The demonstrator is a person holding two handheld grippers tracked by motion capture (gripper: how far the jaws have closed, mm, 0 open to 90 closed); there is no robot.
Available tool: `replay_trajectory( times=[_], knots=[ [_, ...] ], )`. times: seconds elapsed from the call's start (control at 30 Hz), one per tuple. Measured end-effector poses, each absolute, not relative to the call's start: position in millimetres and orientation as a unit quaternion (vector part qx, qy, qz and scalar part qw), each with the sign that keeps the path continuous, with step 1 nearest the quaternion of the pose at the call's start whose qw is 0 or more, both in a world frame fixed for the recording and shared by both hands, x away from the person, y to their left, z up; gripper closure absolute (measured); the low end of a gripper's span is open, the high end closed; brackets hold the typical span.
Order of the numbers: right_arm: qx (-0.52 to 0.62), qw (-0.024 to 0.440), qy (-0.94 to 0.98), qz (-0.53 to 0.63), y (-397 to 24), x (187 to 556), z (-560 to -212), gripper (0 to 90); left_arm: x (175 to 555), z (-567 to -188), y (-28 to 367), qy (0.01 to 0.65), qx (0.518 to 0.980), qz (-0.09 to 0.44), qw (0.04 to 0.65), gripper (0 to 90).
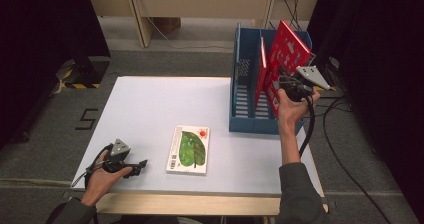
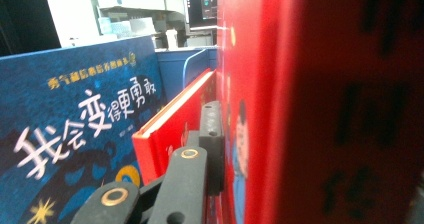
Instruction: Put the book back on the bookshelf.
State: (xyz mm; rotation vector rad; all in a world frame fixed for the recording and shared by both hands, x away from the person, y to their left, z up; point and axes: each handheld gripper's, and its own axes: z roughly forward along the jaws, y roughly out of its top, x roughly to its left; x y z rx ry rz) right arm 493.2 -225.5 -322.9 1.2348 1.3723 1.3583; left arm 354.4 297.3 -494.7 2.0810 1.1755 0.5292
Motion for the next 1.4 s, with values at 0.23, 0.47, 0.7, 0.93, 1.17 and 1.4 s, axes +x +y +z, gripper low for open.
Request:
replay_trajectory(
  times=[0.23, 0.47, 0.7, 0.93, 1.17, 1.4],
  knots=[
    [0.506, 0.411, 0.546, 0.526, -224, 516, -329, 79.5, 354, -495, 297, 0.45, 0.799, 0.204, 0.342, 16.9],
    [0.512, 0.41, 0.551, 0.516, -218, 534, -339, 79.5, 353, -495, 296, 0.451, 0.799, 0.203, 0.343, 17.0],
    [0.517, 0.404, 0.556, 0.511, -213, 546, -344, 79.4, 353, -495, 298, 0.453, 0.797, 0.204, 0.342, 17.0],
    [0.522, 0.401, 0.556, 0.507, -213, 557, -349, 79.4, 353, -495, 298, 0.453, 0.798, 0.202, 0.343, 17.0],
    [0.527, 0.395, 0.562, 0.501, -210, 565, -353, 79.1, 351, -495, 298, 0.452, 0.798, 0.202, 0.343, 17.0],
    [0.527, 0.386, 0.562, 0.507, -210, 568, -357, 78.3, 351, -495, 299, 0.453, 0.799, 0.203, 0.341, 16.9]
  ],
)
